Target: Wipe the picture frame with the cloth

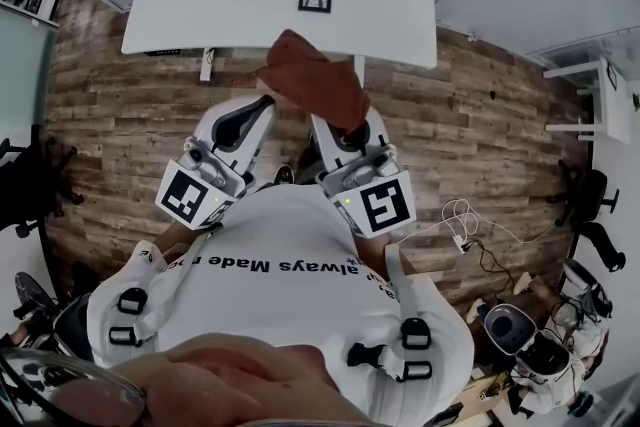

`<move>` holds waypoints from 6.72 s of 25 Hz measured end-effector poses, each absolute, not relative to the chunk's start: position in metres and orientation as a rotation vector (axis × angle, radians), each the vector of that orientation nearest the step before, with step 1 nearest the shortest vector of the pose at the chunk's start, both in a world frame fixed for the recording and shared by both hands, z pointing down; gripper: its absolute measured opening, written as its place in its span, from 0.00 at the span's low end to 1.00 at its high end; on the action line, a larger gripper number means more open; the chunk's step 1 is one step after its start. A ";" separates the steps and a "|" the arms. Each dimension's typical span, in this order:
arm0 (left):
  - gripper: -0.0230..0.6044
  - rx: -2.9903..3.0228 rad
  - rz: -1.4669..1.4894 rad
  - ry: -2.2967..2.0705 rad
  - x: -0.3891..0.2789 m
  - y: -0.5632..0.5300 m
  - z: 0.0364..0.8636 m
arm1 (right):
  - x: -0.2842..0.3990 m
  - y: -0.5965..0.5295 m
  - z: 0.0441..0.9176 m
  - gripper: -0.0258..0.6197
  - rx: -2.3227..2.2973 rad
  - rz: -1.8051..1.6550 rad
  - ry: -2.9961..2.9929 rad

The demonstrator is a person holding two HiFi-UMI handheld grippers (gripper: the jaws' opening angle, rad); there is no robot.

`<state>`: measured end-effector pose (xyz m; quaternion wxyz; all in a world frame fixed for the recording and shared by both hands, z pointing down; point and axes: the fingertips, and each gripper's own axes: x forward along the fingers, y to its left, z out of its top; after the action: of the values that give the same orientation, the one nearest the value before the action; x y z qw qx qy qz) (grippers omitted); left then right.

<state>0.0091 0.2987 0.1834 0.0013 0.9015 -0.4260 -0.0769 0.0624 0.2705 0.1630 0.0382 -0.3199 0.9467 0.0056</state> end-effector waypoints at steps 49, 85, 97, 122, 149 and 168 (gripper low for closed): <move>0.06 2.727 -0.209 -1.457 -0.004 0.038 0.199 | 0.050 0.010 0.186 0.07 -0.912 -0.054 3.007; 0.06 2.748 -0.155 -1.353 -0.021 -0.068 0.210 | 0.042 -0.092 0.198 0.07 -1.064 0.000 3.035; 0.06 2.610 0.026 -1.365 -0.044 -0.082 0.292 | 0.042 -0.105 0.277 0.07 -1.126 -0.001 3.229; 0.06 2.330 0.570 -1.056 -0.027 -0.047 0.581 | -0.033 -0.107 0.572 0.07 -0.685 0.528 3.873; 0.04 2.357 0.521 -1.141 -0.070 -0.087 0.547 | -0.021 -0.047 0.604 0.07 -0.268 0.524 4.095; 0.04 2.391 0.885 -0.796 -0.039 -0.124 0.606 | -0.012 0.000 0.606 0.07 -0.080 0.491 4.134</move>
<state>-0.0385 -0.1237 0.6064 0.2332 0.8706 -0.2897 0.3221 -0.0123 0.0004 0.6062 -0.4892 -0.0167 0.8659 0.1029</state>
